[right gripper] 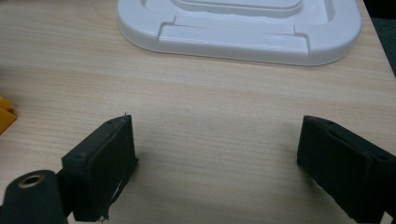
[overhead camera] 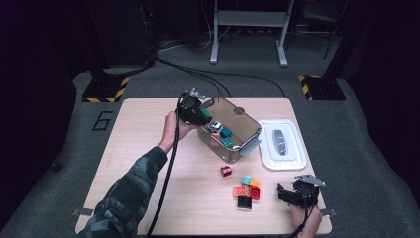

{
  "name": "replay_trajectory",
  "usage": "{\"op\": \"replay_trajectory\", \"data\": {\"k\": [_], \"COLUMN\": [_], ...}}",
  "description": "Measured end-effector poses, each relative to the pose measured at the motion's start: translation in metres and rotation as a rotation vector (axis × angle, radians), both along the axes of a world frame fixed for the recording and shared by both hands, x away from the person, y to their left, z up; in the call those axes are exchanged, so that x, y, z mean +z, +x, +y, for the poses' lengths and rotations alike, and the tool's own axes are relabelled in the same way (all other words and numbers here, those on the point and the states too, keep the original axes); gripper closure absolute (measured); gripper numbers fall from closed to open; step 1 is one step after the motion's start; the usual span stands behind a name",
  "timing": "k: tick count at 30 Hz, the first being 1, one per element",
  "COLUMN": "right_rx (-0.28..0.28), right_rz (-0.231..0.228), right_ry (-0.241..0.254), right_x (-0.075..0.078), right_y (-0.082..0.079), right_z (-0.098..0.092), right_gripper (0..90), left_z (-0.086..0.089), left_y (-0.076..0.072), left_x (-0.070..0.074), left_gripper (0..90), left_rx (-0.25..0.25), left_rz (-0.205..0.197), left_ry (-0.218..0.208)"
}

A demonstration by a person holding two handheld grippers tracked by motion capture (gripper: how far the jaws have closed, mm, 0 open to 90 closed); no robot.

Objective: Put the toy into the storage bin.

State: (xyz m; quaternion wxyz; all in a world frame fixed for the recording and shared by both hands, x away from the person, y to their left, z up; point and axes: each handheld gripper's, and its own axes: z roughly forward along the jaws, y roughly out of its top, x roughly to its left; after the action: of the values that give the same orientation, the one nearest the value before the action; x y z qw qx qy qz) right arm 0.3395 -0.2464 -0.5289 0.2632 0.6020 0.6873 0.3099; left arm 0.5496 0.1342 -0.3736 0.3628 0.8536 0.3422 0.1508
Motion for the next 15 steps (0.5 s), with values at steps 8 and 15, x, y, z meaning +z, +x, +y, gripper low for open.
{"op": "replay_trajectory", "data": {"k": [8,15], "right_rx": [-0.002,0.0], "right_rz": [0.002,0.0], "right_ry": [0.0,0.0], "right_x": [0.0,0.0], "right_y": [0.0,0.0], "right_z": [0.0,0.0], "right_gripper": [10.5,10.5], "left_z": [-0.007,-0.011], "left_y": [0.003,0.005], "left_x": [-0.008,-0.013], "left_gripper": [43.3,43.3], "left_rx": [0.01,0.005], "left_rz": [0.03,0.057], "left_ry": [0.017,0.046]}}
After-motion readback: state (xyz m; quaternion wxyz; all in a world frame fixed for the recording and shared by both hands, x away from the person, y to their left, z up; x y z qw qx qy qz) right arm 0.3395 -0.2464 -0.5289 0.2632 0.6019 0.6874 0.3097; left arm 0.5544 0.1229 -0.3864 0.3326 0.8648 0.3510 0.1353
